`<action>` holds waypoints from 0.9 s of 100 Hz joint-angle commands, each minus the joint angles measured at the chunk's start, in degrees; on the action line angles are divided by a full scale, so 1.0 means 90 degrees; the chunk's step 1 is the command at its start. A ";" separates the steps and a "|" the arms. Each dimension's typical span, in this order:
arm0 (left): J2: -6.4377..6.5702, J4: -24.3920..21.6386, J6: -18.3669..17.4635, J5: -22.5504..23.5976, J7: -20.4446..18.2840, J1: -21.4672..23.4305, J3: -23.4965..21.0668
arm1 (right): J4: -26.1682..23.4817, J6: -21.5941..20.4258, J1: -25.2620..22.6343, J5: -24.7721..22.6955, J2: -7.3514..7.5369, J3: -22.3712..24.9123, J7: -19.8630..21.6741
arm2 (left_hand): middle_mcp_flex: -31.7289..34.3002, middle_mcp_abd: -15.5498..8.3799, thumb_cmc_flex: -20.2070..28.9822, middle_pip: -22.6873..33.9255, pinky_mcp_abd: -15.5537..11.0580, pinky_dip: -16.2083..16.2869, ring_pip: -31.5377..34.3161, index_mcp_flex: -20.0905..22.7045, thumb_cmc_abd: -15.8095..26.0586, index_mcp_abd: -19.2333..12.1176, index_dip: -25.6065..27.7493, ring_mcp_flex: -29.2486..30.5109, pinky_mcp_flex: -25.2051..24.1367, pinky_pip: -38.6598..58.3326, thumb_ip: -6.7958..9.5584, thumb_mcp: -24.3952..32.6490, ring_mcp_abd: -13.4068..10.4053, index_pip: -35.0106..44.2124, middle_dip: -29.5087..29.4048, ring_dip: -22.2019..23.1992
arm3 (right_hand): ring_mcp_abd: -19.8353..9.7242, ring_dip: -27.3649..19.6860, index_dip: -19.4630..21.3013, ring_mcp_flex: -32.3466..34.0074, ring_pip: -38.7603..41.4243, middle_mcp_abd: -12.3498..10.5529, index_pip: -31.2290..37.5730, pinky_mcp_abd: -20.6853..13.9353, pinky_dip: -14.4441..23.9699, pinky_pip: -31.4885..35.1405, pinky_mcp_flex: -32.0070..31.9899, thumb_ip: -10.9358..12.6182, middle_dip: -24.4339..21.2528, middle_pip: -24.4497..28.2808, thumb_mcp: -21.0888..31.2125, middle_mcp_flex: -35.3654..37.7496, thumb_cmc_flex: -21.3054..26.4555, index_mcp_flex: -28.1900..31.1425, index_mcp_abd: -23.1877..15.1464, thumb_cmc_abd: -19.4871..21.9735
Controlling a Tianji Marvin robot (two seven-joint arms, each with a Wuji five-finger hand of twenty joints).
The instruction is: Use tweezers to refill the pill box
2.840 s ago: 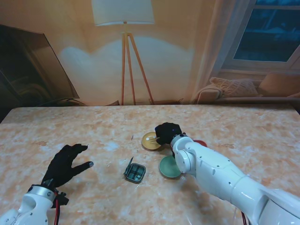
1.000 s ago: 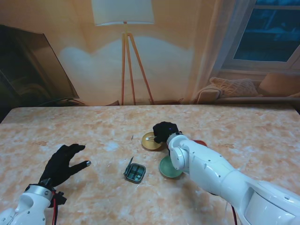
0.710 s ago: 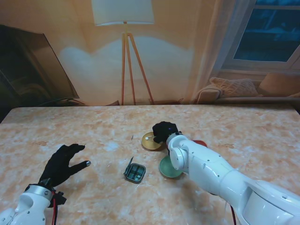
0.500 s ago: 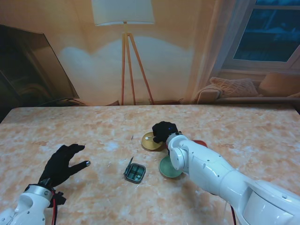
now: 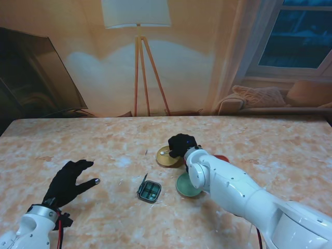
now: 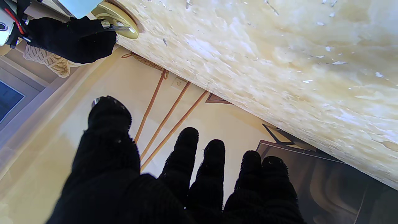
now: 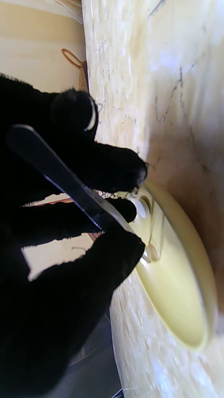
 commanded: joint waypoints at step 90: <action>-0.0003 -0.0085 0.0050 0.0125 -0.0012 0.0042 0.0147 | -0.1861 0.0128 -0.0953 -0.0842 0.0936 0.0957 0.0452 | 0.0019 -0.0141 -0.0100 -0.0030 -0.0375 0.0015 -0.0009 0.0165 0.0177 -0.0013 -0.0086 -0.0037 0.0011 -0.0011 0.0126 -0.0098 -0.0104 0.0021 -0.0068 0.0054 | -0.0302 -0.0011 0.0337 0.0119 0.0327 -0.0330 0.0668 -0.0600 -0.0030 0.0400 0.0218 0.0322 0.0151 0.0581 0.0648 0.0532 0.0270 0.0457 -0.0572 -0.0001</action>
